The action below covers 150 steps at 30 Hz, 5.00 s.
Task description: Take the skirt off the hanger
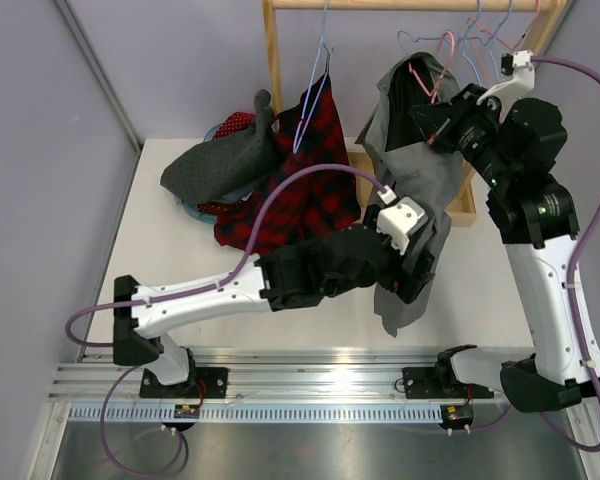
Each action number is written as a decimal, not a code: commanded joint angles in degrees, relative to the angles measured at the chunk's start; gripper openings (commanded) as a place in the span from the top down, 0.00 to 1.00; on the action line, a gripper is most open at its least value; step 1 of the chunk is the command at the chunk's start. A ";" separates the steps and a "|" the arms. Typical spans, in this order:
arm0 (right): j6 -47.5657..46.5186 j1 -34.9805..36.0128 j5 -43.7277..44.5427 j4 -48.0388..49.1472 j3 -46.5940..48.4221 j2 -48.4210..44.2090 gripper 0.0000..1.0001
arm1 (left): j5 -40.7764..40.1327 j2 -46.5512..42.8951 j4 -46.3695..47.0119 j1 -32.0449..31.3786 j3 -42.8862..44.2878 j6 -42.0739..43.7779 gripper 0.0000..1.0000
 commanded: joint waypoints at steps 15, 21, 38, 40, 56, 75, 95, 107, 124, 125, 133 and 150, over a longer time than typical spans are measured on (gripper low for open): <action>-1.05 0.44 6.24 5.04 -5.01 -8.62 1.00 | -19.17 4.40 1.51 -17.20 9.68 7.61 1.00; -2.64 0.44 13.19 6.97 -3.25 -7.13 1.00 | -24.85 10.37 -1.91 -35.76 11.18 11.85 1.00; -7.55 0.44 26.90 9.97 10.78 1.64 1.00 | -12.88 23.29 -8.76 -45.98 8.43 6.66 1.00; -8.52 0.44 29.71 8.65 14.75 4.20 1.00 | -13.50 27.41 -12.80 -46.69 14.64 8.42 1.00; -3.70 0.44 6.02 8.56 2.48 -6.92 1.00 | -35.55 -1.02 -11.33 -38.53 0.72 8.59 0.01; 8.95 0.45 -28.62 -1.30 -16.16 -32.96 1.00 | -10.52 -30.32 13.37 -4.51 -17.48 21.08 0.01; 30.49 0.53 -56.06 3.28 -7.47 -34.20 1.00 | 11.27 -39.36 12.33 14.83 -25.04 22.23 0.01; 34.01 0.45 -58.86 5.56 -14.50 -34.81 1.00 | 22.01 -44.82 4.59 15.45 -17.57 22.31 0.01; 42.54 0.53 -62.30 15.15 -13.09 -32.97 1.00 | 27.62 -41.65 5.47 16.94 -21.79 20.91 0.34; 42.54 0.45 -62.39 15.15 -13.27 -32.79 1.00 | 28.24 -41.74 5.47 17.03 -21.79 20.65 0.36; 43.33 0.45 -61.95 16.73 -14.06 -32.79 1.00 | 33.96 -42.97 5.82 17.20 -25.03 18.45 0.56; 37.80 0.62 -62.65 9.71 -9.23 -30.94 1.00 | 5.90 -46.14 6.71 19.74 -30.05 21.95 1.00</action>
